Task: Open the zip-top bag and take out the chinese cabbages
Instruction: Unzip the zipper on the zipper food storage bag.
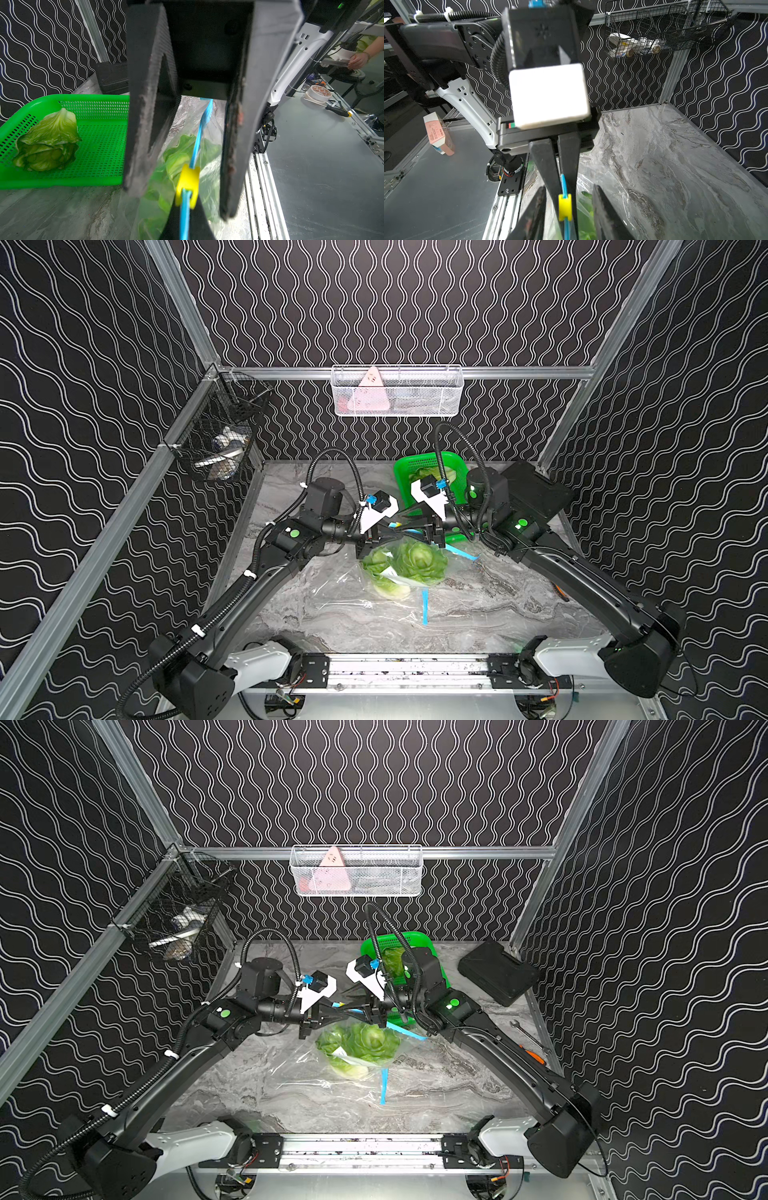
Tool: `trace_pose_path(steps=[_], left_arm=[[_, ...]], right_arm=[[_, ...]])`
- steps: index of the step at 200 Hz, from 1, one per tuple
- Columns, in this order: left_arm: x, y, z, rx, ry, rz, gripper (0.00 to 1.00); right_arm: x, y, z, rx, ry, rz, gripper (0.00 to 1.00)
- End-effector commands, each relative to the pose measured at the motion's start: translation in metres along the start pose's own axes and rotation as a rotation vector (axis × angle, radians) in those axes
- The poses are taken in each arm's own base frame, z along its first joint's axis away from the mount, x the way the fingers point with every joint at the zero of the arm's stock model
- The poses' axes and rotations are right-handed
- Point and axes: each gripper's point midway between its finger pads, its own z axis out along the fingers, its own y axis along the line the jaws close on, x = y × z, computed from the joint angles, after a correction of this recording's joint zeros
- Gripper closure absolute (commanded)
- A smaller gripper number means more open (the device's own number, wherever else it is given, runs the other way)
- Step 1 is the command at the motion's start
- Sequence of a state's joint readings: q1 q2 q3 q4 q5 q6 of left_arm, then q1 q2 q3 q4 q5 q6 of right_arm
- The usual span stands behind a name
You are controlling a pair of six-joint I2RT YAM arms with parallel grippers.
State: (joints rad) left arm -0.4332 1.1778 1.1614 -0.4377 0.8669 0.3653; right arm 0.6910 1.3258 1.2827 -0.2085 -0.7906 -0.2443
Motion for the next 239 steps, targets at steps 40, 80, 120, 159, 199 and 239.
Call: trace_pose_path(steps=[40,80,120,159,199,239], left_arm=[[-0.004,0.0,-0.001,0.005,-0.025,0.014,1.0],[-0.005,0.004,-0.003,-0.014,-0.034,0.01,1.0],[-0.008,0.013,-0.01,-0.074,-0.063,0.006,1.0],[-0.013,0.016,-0.019,-0.109,-0.109,0.008,1.0],[-0.007,0.035,-0.029,-0.2,-0.104,-0.009,1.0],[-0.006,0.061,-0.045,-0.268,-0.146,-0.046,1.0]], right_arm=[[0.0,0.001,-0.001,-0.003,0.004,0.005,0.88],[0.001,0.001,-0.003,0.007,0.013,0.003,0.97],[0.006,-0.004,-0.01,0.041,0.026,0.008,0.97],[0.012,-0.014,-0.022,0.083,0.028,0.025,0.98],[0.027,-0.031,-0.045,0.155,0.022,0.063,0.97],[0.055,-0.04,-0.068,0.238,0.055,0.095,0.98]])
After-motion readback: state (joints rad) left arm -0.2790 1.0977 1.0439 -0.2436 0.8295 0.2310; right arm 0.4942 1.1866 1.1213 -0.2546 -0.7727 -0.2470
